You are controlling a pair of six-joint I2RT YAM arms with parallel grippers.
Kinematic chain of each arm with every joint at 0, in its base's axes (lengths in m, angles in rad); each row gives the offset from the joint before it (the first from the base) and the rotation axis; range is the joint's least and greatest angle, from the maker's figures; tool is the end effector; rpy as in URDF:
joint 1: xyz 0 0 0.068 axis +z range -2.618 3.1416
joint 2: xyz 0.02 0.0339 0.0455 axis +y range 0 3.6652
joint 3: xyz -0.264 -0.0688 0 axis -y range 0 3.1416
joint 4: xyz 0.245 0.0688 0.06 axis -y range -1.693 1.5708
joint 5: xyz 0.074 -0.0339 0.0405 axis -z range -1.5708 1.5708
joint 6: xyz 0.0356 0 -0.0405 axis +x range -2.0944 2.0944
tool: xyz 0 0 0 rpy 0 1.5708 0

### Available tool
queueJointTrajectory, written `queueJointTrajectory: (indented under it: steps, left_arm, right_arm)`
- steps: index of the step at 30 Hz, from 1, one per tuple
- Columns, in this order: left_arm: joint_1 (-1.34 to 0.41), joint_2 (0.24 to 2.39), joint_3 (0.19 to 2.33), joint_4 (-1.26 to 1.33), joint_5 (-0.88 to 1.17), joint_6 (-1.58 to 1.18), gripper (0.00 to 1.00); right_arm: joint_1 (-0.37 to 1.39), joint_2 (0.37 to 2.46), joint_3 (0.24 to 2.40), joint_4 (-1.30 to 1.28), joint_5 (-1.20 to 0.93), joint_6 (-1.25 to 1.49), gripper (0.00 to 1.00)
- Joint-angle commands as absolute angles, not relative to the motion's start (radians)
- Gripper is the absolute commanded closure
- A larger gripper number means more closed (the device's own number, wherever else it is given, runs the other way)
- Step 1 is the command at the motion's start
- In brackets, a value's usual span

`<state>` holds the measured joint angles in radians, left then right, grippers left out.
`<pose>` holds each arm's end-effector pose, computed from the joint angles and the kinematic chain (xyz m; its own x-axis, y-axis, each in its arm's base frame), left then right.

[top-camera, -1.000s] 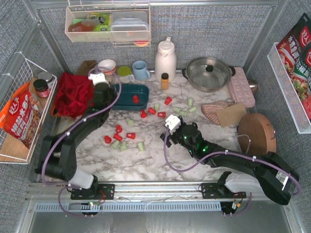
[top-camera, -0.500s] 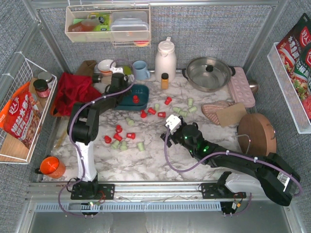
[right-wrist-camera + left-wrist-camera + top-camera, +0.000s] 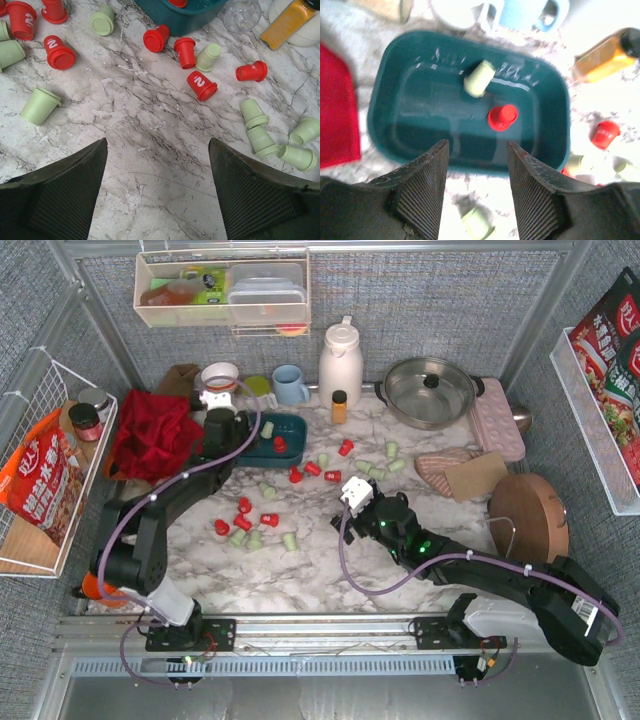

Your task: Mix the coffee capsules in the storage basket

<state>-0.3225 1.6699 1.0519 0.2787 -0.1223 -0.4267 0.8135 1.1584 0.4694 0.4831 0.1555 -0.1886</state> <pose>0.3653 -0.1175 0.2468 -0.3724 -0.3087 -0.8752 0.0564 0.9338 -0.3533 0.1746 0.1767 0.2236 -0.0229 -0.2938 -0.9556 -0.6292 0.7470 -0.2146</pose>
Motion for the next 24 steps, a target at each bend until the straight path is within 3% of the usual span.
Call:
queueJointTrajectory:
  steps: [1, 11, 24]
  left_arm:
    - [-0.333, 1.562, 0.955, 0.105, -0.195, -0.445, 0.42]
    - [-0.466, 1.396, 0.763, -0.046, -0.244, -0.477, 0.41]
    - [-0.48, 1.449, 0.675, 0.047, -0.318, -0.487, 0.41]
  right_arm:
    - [0.815, 1.151, 0.479, 0.497, 0.146, -0.173, 0.14]
    - [0.816, 1.173, 0.479, 0.506, 0.143, -0.17, 0.14]
    - [0.815, 1.18, 0.477, 0.509, 0.142, -0.167, 0.14]
